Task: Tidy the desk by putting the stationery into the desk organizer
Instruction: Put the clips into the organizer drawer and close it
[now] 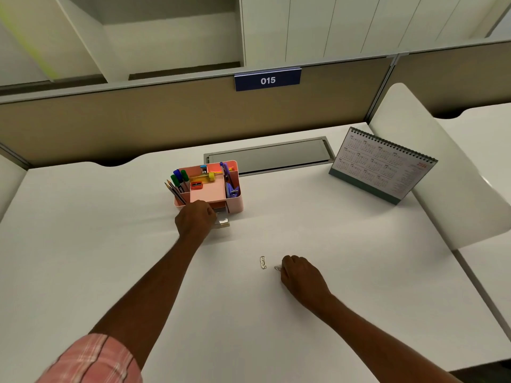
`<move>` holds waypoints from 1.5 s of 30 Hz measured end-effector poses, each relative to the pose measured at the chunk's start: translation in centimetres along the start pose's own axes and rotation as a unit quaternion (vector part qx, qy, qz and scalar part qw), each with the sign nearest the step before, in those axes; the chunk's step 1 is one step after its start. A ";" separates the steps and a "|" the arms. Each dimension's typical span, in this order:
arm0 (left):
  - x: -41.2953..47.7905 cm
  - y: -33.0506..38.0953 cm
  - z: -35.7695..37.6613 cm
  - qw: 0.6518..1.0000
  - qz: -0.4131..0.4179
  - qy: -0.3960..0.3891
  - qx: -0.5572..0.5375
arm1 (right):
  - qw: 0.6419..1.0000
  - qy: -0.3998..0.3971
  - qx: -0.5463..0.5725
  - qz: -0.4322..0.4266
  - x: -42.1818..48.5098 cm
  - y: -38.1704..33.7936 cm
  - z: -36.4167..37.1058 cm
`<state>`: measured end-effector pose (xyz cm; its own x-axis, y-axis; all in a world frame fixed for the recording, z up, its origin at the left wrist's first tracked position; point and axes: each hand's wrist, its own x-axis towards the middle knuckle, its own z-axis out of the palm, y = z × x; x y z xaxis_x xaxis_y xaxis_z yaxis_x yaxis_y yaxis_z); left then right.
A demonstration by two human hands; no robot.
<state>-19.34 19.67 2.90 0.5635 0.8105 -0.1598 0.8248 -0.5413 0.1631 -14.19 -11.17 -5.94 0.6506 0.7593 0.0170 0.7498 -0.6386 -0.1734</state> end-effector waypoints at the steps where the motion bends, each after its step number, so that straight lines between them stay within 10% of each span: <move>1: 0.0 0.1 0.0 1.000 0.000 0.003 -0.003 | 1.000 0.001 0.003 -0.001 0.0 0.0 0.0; 12: -5.7 1.5 0.0 0.968 0.083 0.118 -0.205 | 0.991 -0.033 0.123 0.033 -0.2 0.3 -0.2; 20: -13.7 1.5 5.6 0.945 0.195 -0.120 -0.232 | 0.956 -0.040 0.285 0.049 0.2 -0.9 -1.5; 33: -14.2 -0.2 5.3 0.947 0.184 -0.108 -0.240 | 0.945 -0.040 0.325 0.007 -0.1 -2.7 -2.5; 45: -9.3 -2.1 0.9 0.941 0.003 0.115 -0.317 | 0.966 -0.066 0.216 0.124 1.8 -4.4 -1.1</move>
<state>-26.27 13.07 3.14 0.4826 0.8747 0.0461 0.5873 -0.3622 0.7238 -16.18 -7.18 -4.05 0.7612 0.6174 -0.1984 0.4345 -0.7127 -0.5506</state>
